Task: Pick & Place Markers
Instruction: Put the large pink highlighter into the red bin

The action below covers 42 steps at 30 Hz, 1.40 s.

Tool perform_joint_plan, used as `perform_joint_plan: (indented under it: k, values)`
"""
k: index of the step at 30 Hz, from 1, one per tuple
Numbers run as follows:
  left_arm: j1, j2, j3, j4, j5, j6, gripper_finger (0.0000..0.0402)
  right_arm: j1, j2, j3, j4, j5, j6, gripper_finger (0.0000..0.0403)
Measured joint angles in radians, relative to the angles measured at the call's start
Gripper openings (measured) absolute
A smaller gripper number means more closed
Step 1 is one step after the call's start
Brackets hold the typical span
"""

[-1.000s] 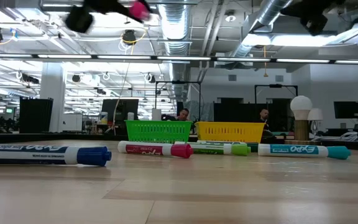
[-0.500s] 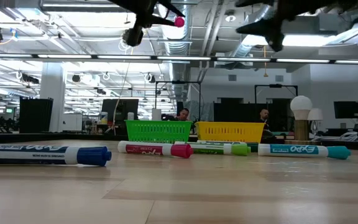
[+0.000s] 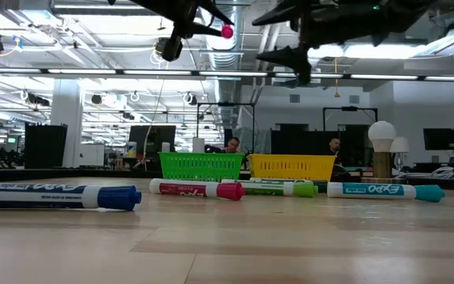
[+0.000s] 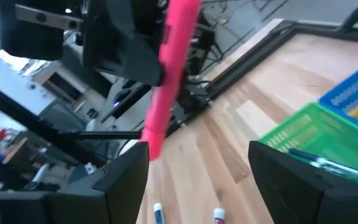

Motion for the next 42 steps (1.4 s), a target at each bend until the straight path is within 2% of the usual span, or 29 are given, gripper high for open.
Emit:
perform_joint_plan:
  k: [6,21,26,32,42]
  values:
    - [0.012,0.000,0.000,0.000,-0.003,0.016,0.0081,-0.010,0.095,0.089,0.025,-0.068,-0.016,0.0267]
    - [0.016,0.000,0.000,0.000,0.005,0.029,0.0081,-0.010,0.268,0.257,0.017,-0.073,-0.045,0.0266]
    - [0.016,0.000,0.001,0.000,0.009,0.029,0.0081,-0.017,0.275,0.280,0.009,-0.075,-0.046,0.0256]
    - [0.016,-0.001,0.001,0.000,0.007,0.029,0.0081,-0.030,0.273,0.280,0.005,-0.077,-0.041,0.0213]
    - [0.017,-0.001,0.001,-0.004,0.005,0.039,0.0081,-0.030,0.273,0.280,-0.010,-0.080,-0.039,0.0094]
